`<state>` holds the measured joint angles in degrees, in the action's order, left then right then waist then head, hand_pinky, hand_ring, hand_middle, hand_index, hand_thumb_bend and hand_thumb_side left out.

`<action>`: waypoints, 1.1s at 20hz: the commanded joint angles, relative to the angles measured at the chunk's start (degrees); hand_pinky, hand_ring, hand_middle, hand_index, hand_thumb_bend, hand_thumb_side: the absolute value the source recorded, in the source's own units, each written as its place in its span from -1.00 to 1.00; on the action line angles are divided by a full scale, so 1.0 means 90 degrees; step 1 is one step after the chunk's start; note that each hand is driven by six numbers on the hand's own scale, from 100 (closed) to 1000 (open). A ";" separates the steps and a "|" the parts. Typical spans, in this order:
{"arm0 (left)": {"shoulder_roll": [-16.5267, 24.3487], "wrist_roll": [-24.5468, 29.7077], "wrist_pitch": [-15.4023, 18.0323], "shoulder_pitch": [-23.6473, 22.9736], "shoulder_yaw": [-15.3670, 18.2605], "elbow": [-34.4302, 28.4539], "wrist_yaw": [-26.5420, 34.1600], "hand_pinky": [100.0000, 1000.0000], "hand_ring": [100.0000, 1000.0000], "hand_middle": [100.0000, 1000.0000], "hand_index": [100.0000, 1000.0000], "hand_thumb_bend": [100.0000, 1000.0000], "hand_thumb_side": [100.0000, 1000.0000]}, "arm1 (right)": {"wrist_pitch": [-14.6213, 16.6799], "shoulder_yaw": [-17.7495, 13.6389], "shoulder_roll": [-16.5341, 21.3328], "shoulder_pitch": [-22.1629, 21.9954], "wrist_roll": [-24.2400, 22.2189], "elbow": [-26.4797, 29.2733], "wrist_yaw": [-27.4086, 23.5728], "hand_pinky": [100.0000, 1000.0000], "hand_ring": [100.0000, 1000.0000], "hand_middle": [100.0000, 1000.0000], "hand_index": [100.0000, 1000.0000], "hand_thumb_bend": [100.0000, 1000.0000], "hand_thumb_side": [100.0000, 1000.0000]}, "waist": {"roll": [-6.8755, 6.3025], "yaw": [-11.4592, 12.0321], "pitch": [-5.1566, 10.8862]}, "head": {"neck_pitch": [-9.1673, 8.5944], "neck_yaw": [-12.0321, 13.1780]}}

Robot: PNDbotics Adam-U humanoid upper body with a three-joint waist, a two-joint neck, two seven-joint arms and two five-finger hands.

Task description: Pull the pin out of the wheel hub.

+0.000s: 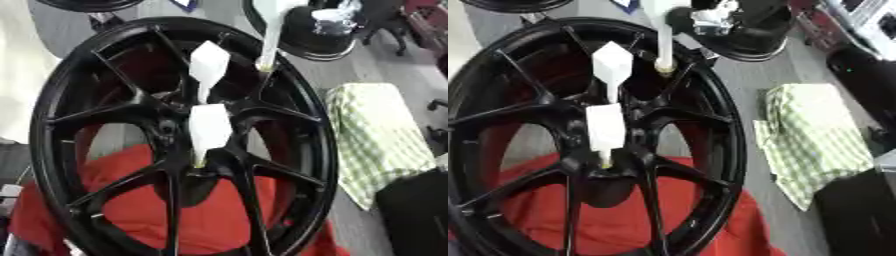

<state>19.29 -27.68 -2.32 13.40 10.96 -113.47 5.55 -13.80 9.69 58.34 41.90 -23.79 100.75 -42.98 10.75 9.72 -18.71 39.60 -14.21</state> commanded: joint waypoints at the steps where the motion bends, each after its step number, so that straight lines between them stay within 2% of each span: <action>1: 0.0171 -0.0053 0.0004 -0.0015 0.0078 -0.0124 -0.0023 0.52 0.03 0.16 0.27 -1.00 0.54 | 0.0219 -0.0548 0.0544 -0.0183 0.0285 -0.0199 -0.0315 0.32 0.16 -0.46 -0.12 -1.00 -1.00 | -0.0116 -0.0049 0.0117 | -0.0011 0.0043; 6: 0.0198 -0.0128 0.0022 -0.0092 0.0142 -0.0124 -0.0072 0.52 0.02 0.16 0.27 -1.00 0.53 | 0.0658 -0.1278 0.1116 -0.0898 0.0734 -0.0698 -0.0764 0.33 0.16 -0.46 -0.11 -1.00 -1.00 | -0.0236 -0.0216 0.0080 | 0.0056 0.0192; 11: 0.0212 -0.0245 0.0038 -0.0221 0.0239 -0.0124 -0.0131 0.52 0.02 0.16 0.27 -1.00 0.53 | 0.1008 -0.1894 0.1569 -0.1648 0.1178 -0.1307 -0.1181 0.34 0.18 -0.44 -0.09 -1.00 -1.00 | -0.0415 -0.0495 0.0089 | 0.0067 0.0508; 14: 0.0202 -0.0301 0.0048 -0.0276 0.0275 -0.0124 -0.0157 0.52 0.02 0.16 0.27 -1.00 0.52 | 0.1230 -0.2144 0.1617 -0.2083 0.1358 -0.1521 -0.1151 0.37 0.19 -0.41 -0.07 -1.00 -1.00 | -0.0530 -0.0632 0.0084 | 0.0079 0.0643; 20: 0.0162 -0.0358 0.0062 -0.0317 0.0306 -0.0124 -0.0189 0.52 0.02 0.16 0.27 -1.00 0.52 | 0.1703 -0.2419 0.1488 -0.2933 0.1579 -0.1816 -0.0668 0.45 0.29 -0.26 0.08 -1.00 -1.00 | -0.0726 -0.0808 0.0003 | 0.0058 0.0829; 22: 0.0141 -0.0369 0.0063 -0.0323 0.0312 -0.0124 -0.0193 0.52 0.02 0.15 0.27 -1.00 0.52 | 0.1876 -0.2554 0.1303 -0.3221 0.1660 -0.1868 -0.0491 0.48 0.34 -0.19 0.15 -0.88 -1.00 | -0.0779 -0.0843 -0.0040 | 0.0026 0.0878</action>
<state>19.68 -30.69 -1.80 10.47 13.14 -113.47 4.09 2.02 -11.55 68.76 12.72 -9.24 84.34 -48.47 3.74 2.16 -19.97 40.19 -6.62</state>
